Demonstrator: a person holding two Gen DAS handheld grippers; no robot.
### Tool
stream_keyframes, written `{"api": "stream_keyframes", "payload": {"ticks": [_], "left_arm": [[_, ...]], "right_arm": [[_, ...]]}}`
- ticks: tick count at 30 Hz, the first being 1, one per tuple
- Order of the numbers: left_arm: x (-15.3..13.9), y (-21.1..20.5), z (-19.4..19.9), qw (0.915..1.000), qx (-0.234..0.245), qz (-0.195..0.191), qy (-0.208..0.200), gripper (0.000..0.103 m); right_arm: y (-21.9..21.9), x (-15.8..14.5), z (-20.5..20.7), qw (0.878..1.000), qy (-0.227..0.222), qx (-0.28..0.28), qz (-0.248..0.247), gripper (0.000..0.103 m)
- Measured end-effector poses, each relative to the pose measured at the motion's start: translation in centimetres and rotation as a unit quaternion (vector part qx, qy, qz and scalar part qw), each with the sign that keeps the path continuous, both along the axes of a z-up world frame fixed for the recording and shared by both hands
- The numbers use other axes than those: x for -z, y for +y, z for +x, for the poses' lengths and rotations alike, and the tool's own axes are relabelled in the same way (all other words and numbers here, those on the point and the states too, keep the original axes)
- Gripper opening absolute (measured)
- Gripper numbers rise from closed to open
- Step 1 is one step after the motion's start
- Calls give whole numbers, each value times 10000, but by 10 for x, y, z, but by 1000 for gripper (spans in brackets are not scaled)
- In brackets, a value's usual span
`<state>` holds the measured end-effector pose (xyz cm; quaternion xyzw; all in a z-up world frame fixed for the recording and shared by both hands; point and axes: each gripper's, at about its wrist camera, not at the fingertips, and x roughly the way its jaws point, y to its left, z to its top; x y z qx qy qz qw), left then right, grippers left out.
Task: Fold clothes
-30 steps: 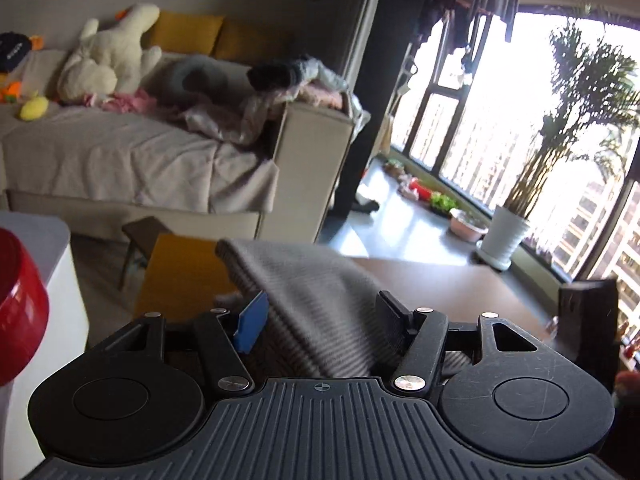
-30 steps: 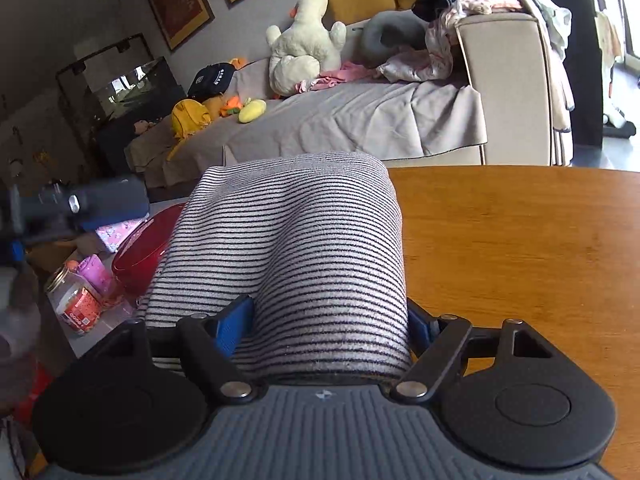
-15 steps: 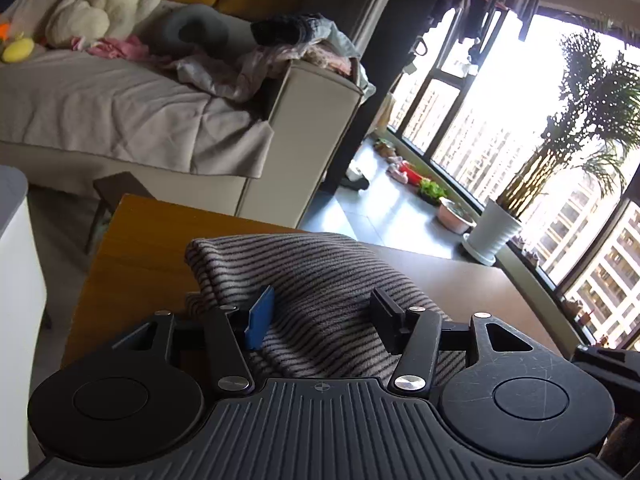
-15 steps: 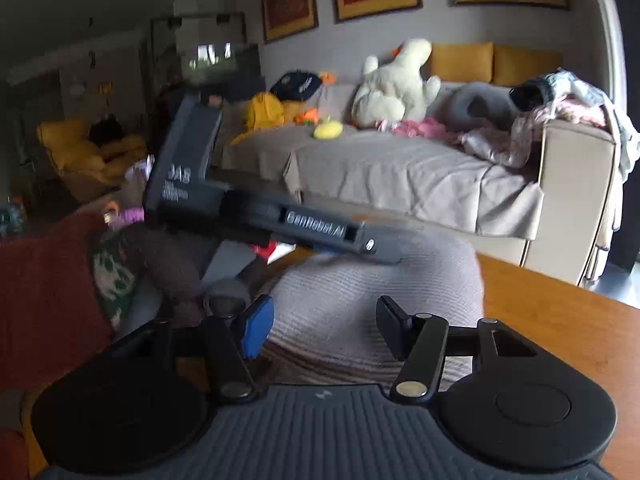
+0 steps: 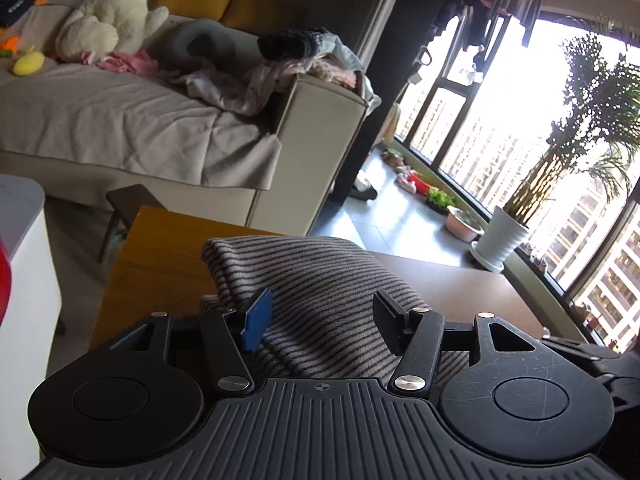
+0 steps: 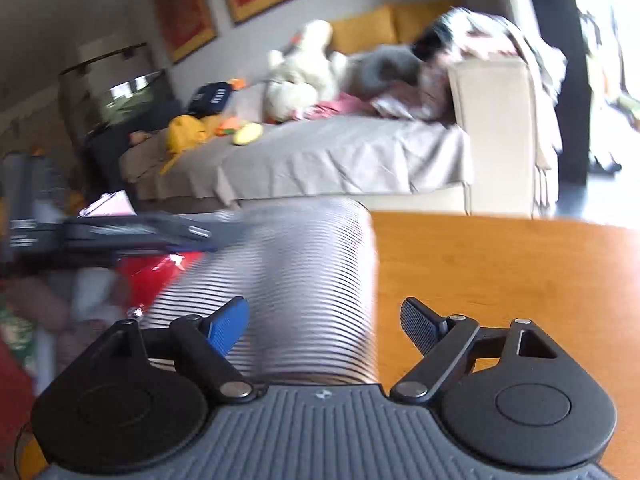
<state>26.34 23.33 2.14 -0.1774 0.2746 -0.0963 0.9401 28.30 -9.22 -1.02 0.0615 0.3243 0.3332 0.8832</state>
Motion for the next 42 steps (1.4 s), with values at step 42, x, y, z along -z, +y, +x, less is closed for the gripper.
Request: {"api": "stream_keyframes", "payload": {"ticks": [42], "left_arm": [[24, -7, 39, 9998, 164, -79, 84, 63]], "right_arm": [[62, 5, -31, 9782, -1527, -924, -1058, 78]]}}
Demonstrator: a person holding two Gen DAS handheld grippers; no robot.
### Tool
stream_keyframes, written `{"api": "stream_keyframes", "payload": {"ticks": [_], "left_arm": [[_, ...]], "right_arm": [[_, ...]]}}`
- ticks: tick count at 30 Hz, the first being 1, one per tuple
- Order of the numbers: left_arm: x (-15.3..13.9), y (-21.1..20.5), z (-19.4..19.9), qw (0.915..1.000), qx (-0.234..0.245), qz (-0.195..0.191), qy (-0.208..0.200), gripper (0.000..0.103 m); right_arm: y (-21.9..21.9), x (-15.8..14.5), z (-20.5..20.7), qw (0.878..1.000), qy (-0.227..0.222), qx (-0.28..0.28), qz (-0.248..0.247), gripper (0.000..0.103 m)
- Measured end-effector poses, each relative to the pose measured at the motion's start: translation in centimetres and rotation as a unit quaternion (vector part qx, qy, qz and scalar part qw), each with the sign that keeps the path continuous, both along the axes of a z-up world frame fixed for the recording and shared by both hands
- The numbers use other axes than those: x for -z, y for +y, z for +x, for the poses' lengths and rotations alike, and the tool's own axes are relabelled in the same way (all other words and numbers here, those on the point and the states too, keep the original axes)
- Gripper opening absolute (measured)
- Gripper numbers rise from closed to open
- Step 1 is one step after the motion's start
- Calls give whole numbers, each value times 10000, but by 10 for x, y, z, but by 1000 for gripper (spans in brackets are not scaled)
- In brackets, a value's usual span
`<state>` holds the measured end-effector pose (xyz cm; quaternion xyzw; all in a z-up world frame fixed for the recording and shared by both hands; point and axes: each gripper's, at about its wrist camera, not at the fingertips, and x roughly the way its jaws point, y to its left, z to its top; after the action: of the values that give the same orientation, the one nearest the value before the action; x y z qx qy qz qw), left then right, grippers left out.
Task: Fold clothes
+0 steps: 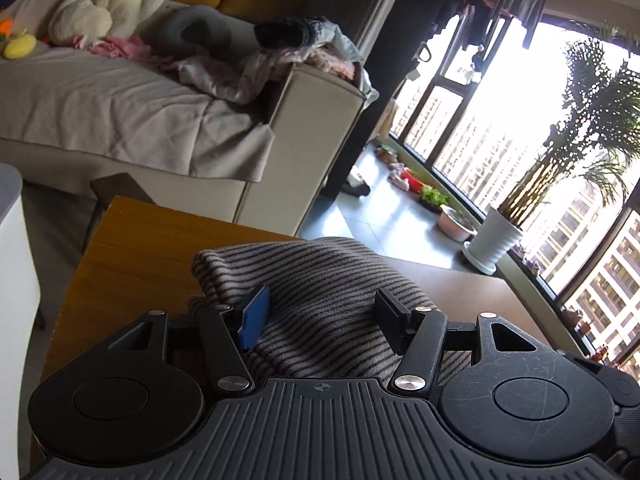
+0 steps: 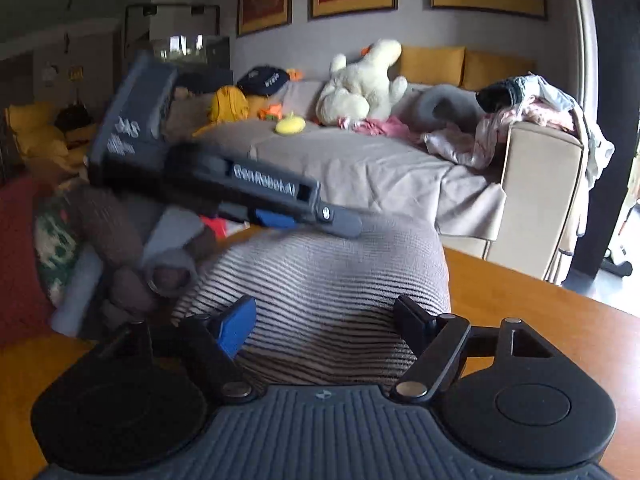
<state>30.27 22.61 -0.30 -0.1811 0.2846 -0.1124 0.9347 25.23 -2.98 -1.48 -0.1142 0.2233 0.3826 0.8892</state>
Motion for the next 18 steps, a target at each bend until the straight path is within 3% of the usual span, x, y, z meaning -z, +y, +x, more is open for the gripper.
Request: {"api": "stream_keyframes", "payload": {"ticks": [3, 14, 18], "left_arm": [[1, -6, -2, 9997, 11, 243, -97, 63], [-3, -18, -2, 9984, -152, 540, -102, 67], [-4, -18, -3, 9981, -208, 576, -69, 67]], "right_arm": [[0, 1, -2, 10000, -15, 38, 56, 79], [-3, 1, -19, 9997, -46, 229, 18, 81], [-40, -16, -5, 9931, 564, 598, 841, 84]]}}
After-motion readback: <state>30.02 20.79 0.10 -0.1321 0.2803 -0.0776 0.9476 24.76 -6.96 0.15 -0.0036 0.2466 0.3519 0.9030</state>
